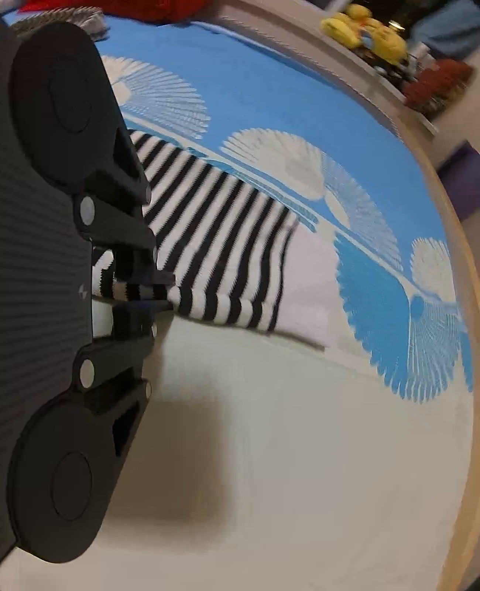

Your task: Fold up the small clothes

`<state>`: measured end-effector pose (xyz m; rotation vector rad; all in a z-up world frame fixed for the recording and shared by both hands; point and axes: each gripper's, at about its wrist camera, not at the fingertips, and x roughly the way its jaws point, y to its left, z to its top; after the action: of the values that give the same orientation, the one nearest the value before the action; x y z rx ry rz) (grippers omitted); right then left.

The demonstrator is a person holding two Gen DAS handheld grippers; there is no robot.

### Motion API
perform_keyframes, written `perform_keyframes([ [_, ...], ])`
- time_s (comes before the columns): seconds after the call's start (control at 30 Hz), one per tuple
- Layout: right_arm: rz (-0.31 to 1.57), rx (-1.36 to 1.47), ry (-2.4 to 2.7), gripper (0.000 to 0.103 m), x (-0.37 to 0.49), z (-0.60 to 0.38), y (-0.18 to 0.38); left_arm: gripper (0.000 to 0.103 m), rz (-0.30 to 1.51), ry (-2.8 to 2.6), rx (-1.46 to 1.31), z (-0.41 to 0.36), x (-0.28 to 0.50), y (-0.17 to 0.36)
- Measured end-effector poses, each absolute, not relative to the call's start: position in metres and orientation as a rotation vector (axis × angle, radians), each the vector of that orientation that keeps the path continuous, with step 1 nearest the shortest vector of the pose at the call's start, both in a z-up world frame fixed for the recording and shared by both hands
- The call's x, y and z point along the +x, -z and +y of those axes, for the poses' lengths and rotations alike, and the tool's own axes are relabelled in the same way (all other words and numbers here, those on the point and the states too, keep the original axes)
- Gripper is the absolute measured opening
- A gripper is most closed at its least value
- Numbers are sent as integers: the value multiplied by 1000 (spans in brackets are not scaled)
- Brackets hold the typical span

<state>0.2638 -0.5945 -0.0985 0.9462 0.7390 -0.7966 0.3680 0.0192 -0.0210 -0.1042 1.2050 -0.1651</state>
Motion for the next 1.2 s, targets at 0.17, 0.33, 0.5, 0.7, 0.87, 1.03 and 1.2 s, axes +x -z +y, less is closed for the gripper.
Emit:
perform_keyframes([
  [0.17,569,631,733,3,288,-533,28,51,1178,121,-144,38,368,11],
  [0.33,357,228,186,3,305,-369,-47,51,1146,62,-224,68,372,-4],
  [0.5,528,99,-476,4,292,-225,-26,51,1124,33,-314,98,375,-18],
  [0.7,847,-142,-683,19,270,-155,13,51,1102,40,-385,113,374,-30],
  [0.87,878,-181,-413,36,286,-175,-26,51,1109,55,-380,105,374,-29],
  [1.03,791,94,-223,45,298,-234,-48,51,1138,114,-320,71,372,-19],
  [1.2,914,374,-15,47,317,-279,-10,51,1150,290,-174,9,364,-9],
])
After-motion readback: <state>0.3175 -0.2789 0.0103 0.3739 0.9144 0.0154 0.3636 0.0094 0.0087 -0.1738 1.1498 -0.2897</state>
